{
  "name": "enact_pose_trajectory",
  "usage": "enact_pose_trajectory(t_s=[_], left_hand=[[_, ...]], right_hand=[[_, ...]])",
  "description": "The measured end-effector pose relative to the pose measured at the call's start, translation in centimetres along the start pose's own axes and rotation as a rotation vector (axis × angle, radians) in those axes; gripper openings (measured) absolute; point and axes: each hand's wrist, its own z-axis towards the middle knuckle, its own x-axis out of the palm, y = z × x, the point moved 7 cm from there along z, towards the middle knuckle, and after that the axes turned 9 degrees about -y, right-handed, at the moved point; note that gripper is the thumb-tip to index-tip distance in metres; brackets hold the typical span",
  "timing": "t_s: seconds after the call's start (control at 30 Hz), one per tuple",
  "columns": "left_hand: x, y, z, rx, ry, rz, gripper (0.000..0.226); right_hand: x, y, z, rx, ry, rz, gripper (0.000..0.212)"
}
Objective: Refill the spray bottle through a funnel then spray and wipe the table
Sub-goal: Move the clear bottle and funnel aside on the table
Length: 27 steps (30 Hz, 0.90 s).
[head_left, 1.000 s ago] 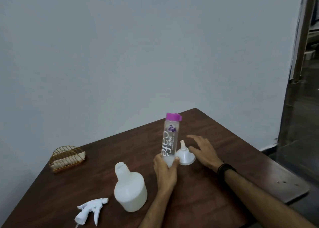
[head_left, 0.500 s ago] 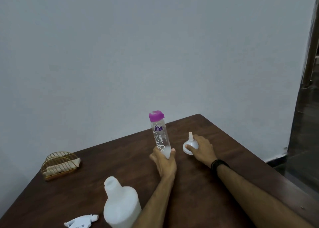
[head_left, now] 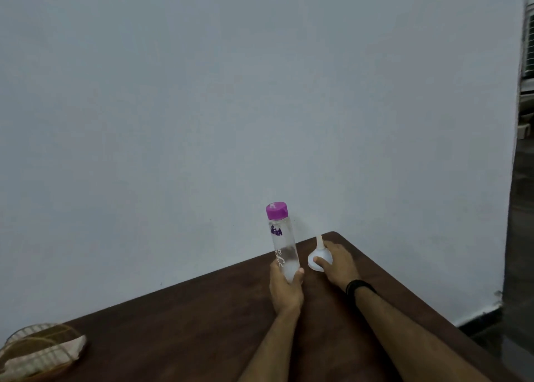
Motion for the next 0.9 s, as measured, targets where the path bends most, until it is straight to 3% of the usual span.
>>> enact_pose_trajectory(t_s=[0.3,0.4,0.5,0.7,0.9], left_hand=[[2.1,0.3,2.2,0.011,-0.051,0.234,0.061],[1.5,0.5,1.8,-0.042,-0.043,0.163,0.086],[0.4,0.7,1.0,-0.089,-0.021,0.138,0.105],[-2.0,0.6,-4.0,0.07,0.156,0.412,0.081],[-5.6,0.1,-11.2,0.256,0.328,0.563,0.053]], right_hand=[[1.1,-0.8,2.2,0.013,-0.03,-0.038,0.054],[0.5,-0.8,1.5,0.039,-0.071,-0.054,0.068],[-0.6,-0.7,0.1,0.049,-0.16,-0.068,0.068],[-1.6,0.9,-5.0,-0.069,-0.141,-0.067,0.057],[-2.0,3.3,-12.6,-0.101,0.063,-0.106,0.06]])
